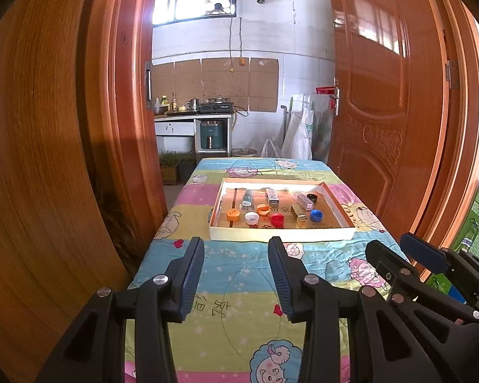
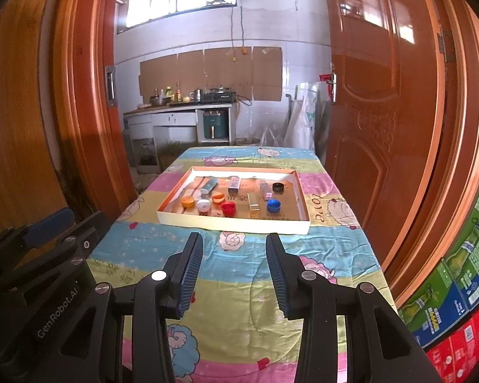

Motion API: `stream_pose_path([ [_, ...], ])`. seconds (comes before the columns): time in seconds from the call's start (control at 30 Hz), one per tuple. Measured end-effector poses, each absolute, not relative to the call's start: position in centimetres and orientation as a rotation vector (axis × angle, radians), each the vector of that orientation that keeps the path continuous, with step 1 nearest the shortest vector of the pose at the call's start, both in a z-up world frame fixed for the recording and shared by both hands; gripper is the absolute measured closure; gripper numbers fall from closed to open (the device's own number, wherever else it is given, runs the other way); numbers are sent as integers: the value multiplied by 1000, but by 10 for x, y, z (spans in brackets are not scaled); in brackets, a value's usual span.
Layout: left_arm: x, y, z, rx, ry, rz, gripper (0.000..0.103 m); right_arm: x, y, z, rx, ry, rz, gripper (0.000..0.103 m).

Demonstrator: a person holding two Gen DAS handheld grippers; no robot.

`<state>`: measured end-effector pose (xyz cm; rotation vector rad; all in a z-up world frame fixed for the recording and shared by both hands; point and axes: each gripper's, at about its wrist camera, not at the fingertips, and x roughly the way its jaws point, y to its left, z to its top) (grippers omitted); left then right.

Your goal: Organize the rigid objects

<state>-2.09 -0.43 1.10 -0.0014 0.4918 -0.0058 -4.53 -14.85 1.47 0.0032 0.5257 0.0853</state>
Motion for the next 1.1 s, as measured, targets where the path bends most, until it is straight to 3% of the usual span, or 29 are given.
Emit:
stream_pose_path([
  [1.1, -22, -5, 11, -3, 492, -7, 62, -46, -145, 16, -4, 517, 84, 60],
])
